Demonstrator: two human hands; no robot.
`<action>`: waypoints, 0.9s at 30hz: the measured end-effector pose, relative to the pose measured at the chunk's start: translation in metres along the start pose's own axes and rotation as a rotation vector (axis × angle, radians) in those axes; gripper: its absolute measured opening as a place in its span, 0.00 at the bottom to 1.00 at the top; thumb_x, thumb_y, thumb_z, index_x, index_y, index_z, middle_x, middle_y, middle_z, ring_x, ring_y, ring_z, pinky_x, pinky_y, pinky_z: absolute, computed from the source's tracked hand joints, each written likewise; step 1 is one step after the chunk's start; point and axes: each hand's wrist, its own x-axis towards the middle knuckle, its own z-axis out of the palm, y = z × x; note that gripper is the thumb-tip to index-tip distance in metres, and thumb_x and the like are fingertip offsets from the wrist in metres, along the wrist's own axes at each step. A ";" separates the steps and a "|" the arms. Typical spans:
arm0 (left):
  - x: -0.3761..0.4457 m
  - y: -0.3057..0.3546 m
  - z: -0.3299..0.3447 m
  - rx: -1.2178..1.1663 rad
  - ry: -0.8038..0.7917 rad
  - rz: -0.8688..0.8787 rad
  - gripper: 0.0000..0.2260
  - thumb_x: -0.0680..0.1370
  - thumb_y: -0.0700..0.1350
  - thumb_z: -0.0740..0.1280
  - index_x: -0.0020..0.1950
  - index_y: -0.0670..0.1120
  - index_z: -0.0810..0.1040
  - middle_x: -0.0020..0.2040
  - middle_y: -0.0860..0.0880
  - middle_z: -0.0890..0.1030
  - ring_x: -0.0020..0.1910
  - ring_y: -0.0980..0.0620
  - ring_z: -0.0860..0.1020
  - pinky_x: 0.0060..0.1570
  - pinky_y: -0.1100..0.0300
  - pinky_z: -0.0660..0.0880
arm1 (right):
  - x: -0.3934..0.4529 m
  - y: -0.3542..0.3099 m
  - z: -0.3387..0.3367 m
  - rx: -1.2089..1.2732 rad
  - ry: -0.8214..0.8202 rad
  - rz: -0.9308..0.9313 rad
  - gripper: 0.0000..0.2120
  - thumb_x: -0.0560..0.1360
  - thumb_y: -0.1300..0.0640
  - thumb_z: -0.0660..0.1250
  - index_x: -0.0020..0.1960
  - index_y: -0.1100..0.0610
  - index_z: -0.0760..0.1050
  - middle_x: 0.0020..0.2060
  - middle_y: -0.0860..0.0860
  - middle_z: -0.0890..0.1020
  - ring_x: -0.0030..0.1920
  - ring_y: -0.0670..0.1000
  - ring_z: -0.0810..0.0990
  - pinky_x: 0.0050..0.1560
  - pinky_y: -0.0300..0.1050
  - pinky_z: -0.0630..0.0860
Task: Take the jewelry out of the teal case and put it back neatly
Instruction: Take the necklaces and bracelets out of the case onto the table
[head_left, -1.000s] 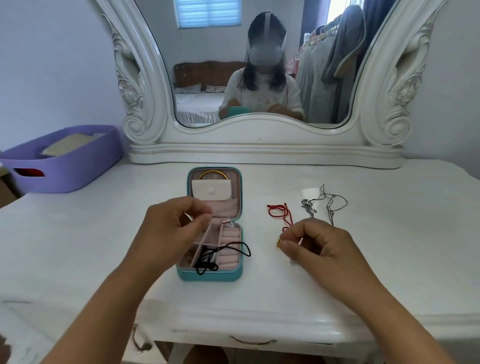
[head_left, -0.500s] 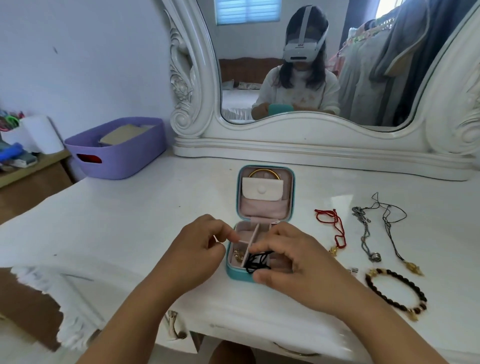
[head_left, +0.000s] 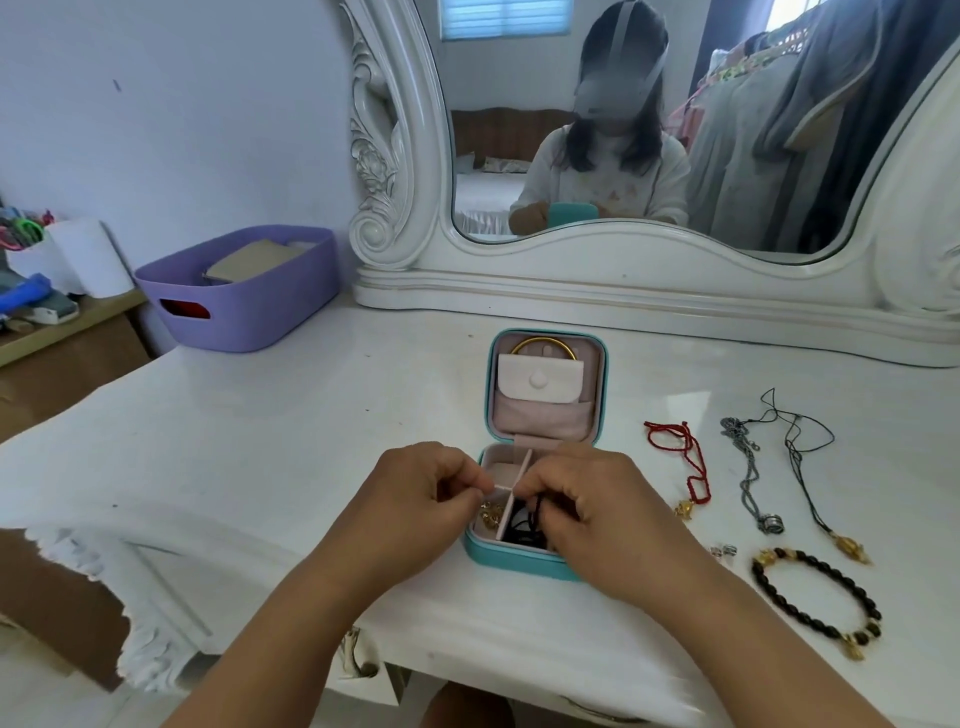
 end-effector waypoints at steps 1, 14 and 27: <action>0.000 0.000 0.000 0.007 0.001 0.000 0.09 0.73 0.41 0.66 0.41 0.54 0.82 0.35 0.55 0.79 0.31 0.68 0.73 0.30 0.76 0.67 | -0.001 -0.002 -0.001 0.002 -0.052 -0.024 0.13 0.69 0.60 0.60 0.48 0.53 0.81 0.44 0.48 0.79 0.44 0.45 0.75 0.44 0.35 0.72; 0.002 -0.001 0.003 0.083 0.006 -0.011 0.04 0.72 0.45 0.69 0.42 0.52 0.84 0.37 0.54 0.77 0.35 0.63 0.74 0.32 0.74 0.68 | -0.001 0.001 -0.005 0.145 -0.080 0.040 0.07 0.69 0.63 0.69 0.39 0.51 0.79 0.33 0.43 0.77 0.35 0.41 0.75 0.35 0.30 0.69; -0.001 0.001 0.006 0.108 0.039 0.011 0.05 0.73 0.45 0.68 0.43 0.53 0.83 0.38 0.54 0.75 0.36 0.59 0.73 0.33 0.73 0.67 | 0.003 0.008 -0.018 -0.058 -0.200 0.024 0.13 0.70 0.62 0.64 0.53 0.53 0.77 0.43 0.45 0.70 0.46 0.46 0.73 0.49 0.40 0.72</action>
